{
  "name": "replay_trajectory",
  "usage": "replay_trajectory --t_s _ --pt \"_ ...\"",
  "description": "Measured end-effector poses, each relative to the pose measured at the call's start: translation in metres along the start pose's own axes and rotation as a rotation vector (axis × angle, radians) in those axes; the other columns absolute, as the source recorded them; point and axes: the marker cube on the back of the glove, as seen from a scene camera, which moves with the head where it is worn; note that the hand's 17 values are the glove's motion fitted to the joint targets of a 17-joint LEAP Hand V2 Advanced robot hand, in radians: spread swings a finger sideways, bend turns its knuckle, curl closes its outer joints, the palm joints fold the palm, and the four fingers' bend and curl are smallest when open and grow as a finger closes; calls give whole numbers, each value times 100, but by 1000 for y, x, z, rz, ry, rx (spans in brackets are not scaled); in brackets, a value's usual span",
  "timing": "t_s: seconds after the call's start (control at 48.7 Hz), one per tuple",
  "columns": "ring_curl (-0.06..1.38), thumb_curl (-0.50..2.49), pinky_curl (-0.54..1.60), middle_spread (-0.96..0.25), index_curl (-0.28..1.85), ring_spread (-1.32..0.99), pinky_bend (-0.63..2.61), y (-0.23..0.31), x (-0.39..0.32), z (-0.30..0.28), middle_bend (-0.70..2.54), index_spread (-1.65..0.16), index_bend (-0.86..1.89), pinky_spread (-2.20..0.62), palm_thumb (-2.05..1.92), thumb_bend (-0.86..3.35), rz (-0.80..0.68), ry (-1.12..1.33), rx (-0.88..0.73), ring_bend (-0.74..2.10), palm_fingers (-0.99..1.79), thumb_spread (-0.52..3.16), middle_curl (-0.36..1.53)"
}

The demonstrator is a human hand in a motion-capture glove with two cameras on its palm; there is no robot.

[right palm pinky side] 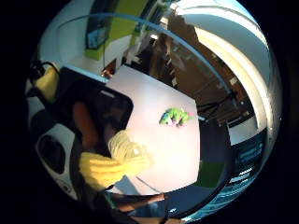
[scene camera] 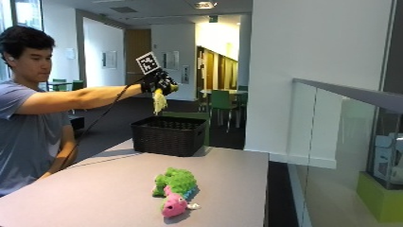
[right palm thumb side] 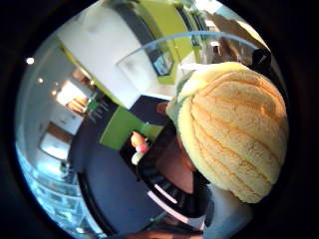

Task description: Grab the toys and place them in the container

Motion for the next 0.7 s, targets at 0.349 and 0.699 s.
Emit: replay_trajectory --t_s 0.349,0.699 --pt "48 41 50 -19 15 -28 116 11 41 28 64 -31 7 -36 -1 -17 121 45 -222 131 41 111 54" --pt "33 31 44 -12 16 -19 127 25 80 18 46 -35 16 -13 -11 -9 187 227 -159 109 17 92 45"
